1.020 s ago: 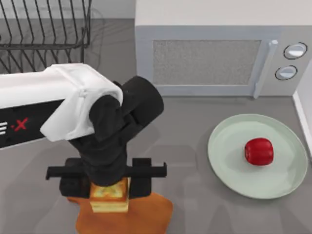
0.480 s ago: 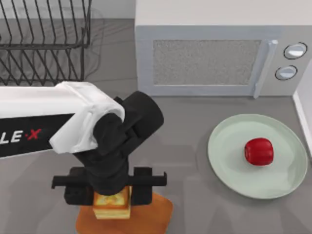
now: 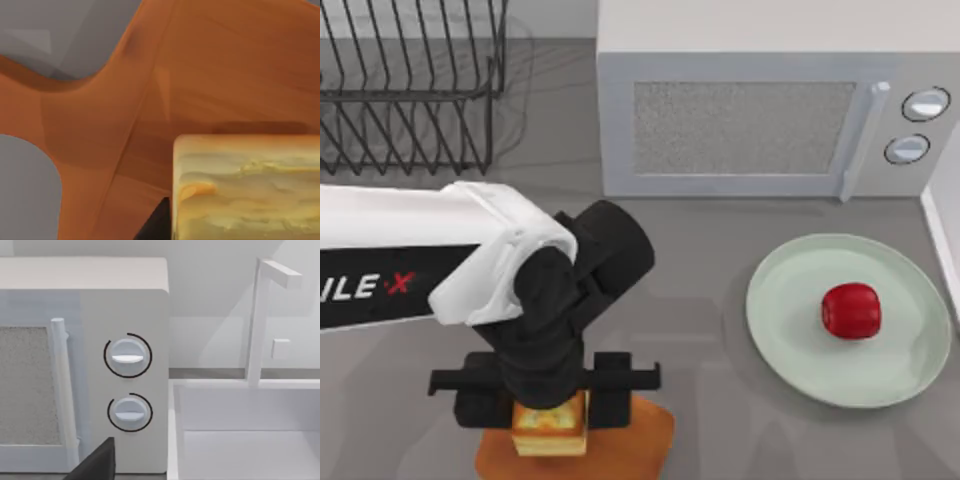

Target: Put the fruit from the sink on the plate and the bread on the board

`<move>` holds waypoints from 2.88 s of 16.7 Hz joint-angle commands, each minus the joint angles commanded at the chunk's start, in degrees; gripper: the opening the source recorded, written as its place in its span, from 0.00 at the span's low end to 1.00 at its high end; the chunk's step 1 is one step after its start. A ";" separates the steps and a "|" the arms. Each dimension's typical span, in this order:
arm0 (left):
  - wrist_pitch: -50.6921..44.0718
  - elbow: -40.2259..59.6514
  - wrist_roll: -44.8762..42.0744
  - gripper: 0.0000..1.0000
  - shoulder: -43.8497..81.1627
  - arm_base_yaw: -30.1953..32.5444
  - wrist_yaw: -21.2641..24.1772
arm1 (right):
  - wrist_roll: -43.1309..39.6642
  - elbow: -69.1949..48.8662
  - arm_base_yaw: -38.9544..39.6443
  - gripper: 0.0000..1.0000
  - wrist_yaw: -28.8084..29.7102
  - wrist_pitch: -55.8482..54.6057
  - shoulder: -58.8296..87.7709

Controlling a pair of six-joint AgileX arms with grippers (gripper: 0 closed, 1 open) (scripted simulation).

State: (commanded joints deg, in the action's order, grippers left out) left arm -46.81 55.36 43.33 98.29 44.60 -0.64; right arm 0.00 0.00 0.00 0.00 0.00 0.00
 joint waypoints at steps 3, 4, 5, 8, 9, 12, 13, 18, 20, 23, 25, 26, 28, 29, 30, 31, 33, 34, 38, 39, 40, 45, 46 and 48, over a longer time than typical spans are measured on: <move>0.00 0.00 0.00 0.30 0.00 0.00 0.00 | 0.00 0.00 0.00 1.00 0.00 0.00 0.00; 0.00 0.00 0.00 0.38 0.00 0.00 0.00 | 0.00 0.00 0.00 1.00 0.00 0.00 0.00; 0.00 0.00 0.00 0.45 0.00 0.00 0.00 | 0.00 0.00 0.00 1.00 0.00 0.00 0.00; 0.00 0.00 0.00 0.68 0.00 0.00 0.00 | 0.00 0.00 0.00 1.00 0.00 0.00 0.00; 0.00 0.00 0.00 0.75 0.00 0.00 0.00 | 0.00 0.00 0.00 1.00 0.00 0.00 0.00; 0.00 0.00 0.00 0.98 0.00 0.00 0.00 | 0.00 0.00 0.00 1.00 0.00 0.00 0.00; 0.00 0.00 0.00 1.00 0.00 0.00 0.00 | 0.00 0.00 0.00 1.00 0.00 0.00 0.00; 0.00 0.00 0.00 1.00 0.00 0.00 0.00 | 0.00 0.00 0.00 1.00 0.00 0.00 0.00; 0.00 0.00 0.00 1.00 0.00 0.00 0.00 | 0.00 0.00 0.00 1.00 0.00 0.00 0.00; 0.32 -0.18 -0.31 1.00 -0.64 -0.30 -0.01 | 0.00 0.00 0.00 1.00 0.00 0.00 0.00; 1.86 -1.63 -1.73 1.00 -3.26 -1.66 -0.06 | 0.00 0.00 0.00 1.00 0.00 0.00 0.00; 3.04 -2.88 -2.79 1.00 -5.33 -2.73 -0.08 | 0.00 0.00 0.00 1.00 0.00 0.00 0.00; 6.08 -6.30 -5.54 1.00 -11.10 -5.54 -0.09 | 0.00 0.00 0.00 1.00 0.00 0.00 0.00; 7.87 -8.44 -7.18 1.00 -14.80 -7.25 -0.07 | 0.00 0.00 0.00 1.00 0.00 0.00 0.00; 9.82 -10.83 -8.98 1.00 -19.03 -9.13 -0.03 | 0.00 0.00 0.00 1.00 0.00 0.00 0.00; 11.86 -13.45 -10.90 1.00 -23.75 -11.14 0.03 | 0.00 0.00 0.00 1.00 0.00 0.00 0.00; 16.16 -19.23 -15.04 1.00 -34.38 -15.47 0.21 | 0.00 0.00 0.00 1.00 0.00 0.00 0.00; 18.42 -22.33 -17.24 1.00 -40.13 -17.77 0.31 | 0.00 0.00 0.00 1.00 0.00 0.00 0.00; 27.94 -35.16 -26.59 1.00 -64.26 -27.43 0.64 | 0.00 0.00 0.00 1.00 0.00 0.00 0.00; 30.40 -38.28 -28.95 1.00 -70.03 -29.85 0.68 | 0.00 0.00 0.00 1.00 0.00 0.00 0.00; 32.87 -41.26 -31.28 1.00 -75.45 -32.22 0.71 | 0.00 0.00 0.00 1.00 0.00 0.00 0.00; 43.62 -52.59 -40.75 1.00 -94.16 -41.92 0.68 | 0.00 0.00 0.00 1.00 0.00 0.00 0.00; 45.05 -53.88 -41.93 1.00 -96.10 -43.14 0.66 | 0.00 0.00 0.00 1.00 0.00 0.00 0.00; 46.70 -55.27 -43.24 1.00 -98.15 -44.50 0.64 | 0.00 0.00 0.00 1.00 0.00 0.00 0.00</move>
State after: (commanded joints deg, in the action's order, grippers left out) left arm -0.11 0.09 0.09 0.14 0.09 0.00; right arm 0.00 0.00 0.00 0.00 0.00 0.00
